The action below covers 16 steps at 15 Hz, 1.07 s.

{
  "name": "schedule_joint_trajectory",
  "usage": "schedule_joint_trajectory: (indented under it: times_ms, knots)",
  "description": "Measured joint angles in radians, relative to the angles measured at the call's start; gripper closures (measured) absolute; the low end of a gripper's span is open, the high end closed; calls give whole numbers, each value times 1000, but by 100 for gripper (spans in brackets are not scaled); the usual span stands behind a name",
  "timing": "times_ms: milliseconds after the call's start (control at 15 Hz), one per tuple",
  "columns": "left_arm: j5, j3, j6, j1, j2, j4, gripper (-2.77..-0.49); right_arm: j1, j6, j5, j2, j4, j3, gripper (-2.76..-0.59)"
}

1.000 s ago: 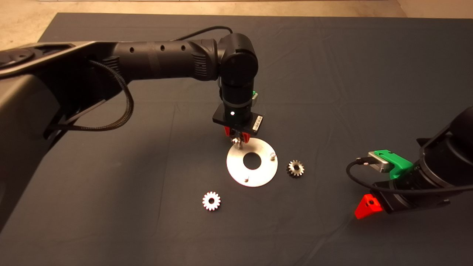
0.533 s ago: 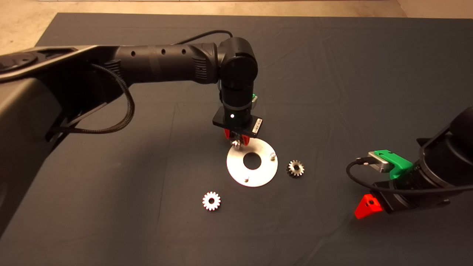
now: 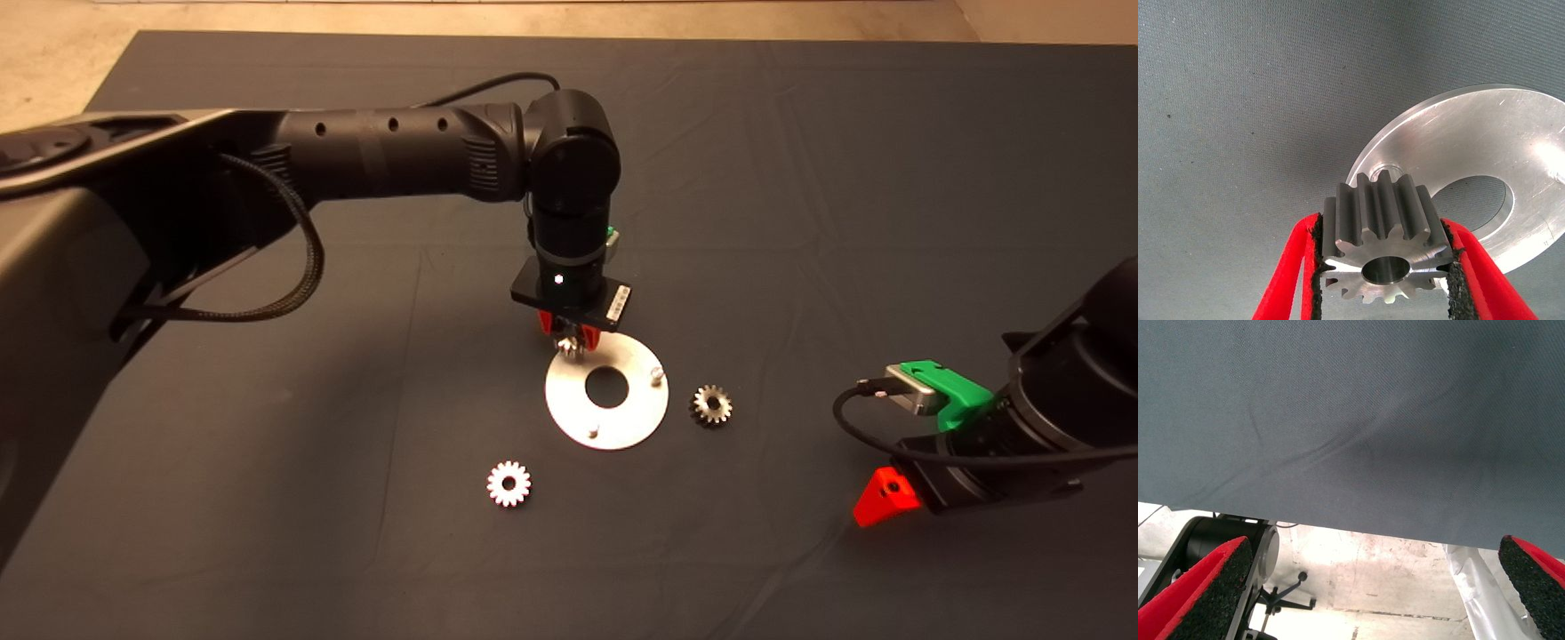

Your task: Install three planetary gears onto the carrier pins

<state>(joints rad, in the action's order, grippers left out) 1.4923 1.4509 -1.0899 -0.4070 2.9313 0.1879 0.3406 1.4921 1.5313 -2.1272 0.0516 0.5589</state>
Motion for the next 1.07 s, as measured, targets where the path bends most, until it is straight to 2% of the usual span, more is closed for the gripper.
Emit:
schedule_joint_trajectory:
  times_ms: [1067]
  knots:
    - [5, 1, -21, 5, 6, -5, -90, 0, 0, 0, 0, 0, -1, -276]
